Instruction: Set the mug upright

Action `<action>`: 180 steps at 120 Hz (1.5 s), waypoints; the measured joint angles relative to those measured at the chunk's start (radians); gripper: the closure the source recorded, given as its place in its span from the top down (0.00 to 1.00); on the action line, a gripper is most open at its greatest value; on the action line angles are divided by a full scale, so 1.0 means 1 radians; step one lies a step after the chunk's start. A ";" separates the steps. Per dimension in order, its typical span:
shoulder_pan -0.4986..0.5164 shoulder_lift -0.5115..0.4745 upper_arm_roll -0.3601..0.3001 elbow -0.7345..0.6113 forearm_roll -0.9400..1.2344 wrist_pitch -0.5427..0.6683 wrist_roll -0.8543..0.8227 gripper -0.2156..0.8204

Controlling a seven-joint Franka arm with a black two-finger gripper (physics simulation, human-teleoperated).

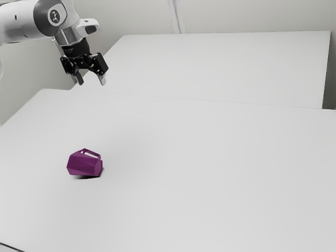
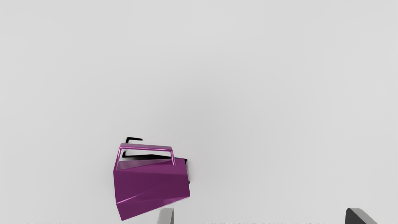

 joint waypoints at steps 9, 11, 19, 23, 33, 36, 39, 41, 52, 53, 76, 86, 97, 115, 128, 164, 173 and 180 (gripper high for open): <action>0.000 0.000 0.000 0.000 0.000 -0.003 0.000 0.79; 0.000 0.000 0.000 0.000 0.000 -0.003 0.000 0.79; 0.000 0.000 0.000 0.000 0.000 -0.005 0.000 0.79; 0.000 0.000 0.000 -0.001 0.000 -0.005 0.000 0.79; -0.001 0.000 0.000 -0.002 0.000 -0.007 0.000 0.79; -0.001 -0.001 0.000 -0.004 0.000 -0.008 0.000 0.79; -0.002 -0.003 0.000 -0.010 -0.001 -0.009 0.000 0.79; -0.002 -0.005 0.000 -0.014 -0.001 -0.010 0.000 0.79; -0.005 -0.020 0.000 -0.033 -0.005 -0.010 -0.005 0.79; -0.005 -0.023 0.000 -0.034 -0.007 -0.011 -0.006 0.79; 0.002 -0.061 0.101 -0.055 -0.139 -0.040 0.044 0.79; 0.074 -0.055 0.125 -0.071 -0.225 -0.051 0.088 0.79; 0.157 -0.040 0.131 -0.077 -0.311 -0.068 0.143 0.79; 0.213 -0.014 0.214 -0.159 -0.442 -0.093 0.242 0.79; 0.232 0.028 0.274 -0.205 -0.523 -0.101 0.318 0.79; 0.315 0.185 0.316 -0.307 -0.722 -0.109 0.539 0.79; 0.326 0.210 0.317 -0.330 -0.753 -0.110 0.591 0.79; 0.331 0.217 0.317 -0.352 -0.767 -0.110 0.630 0.79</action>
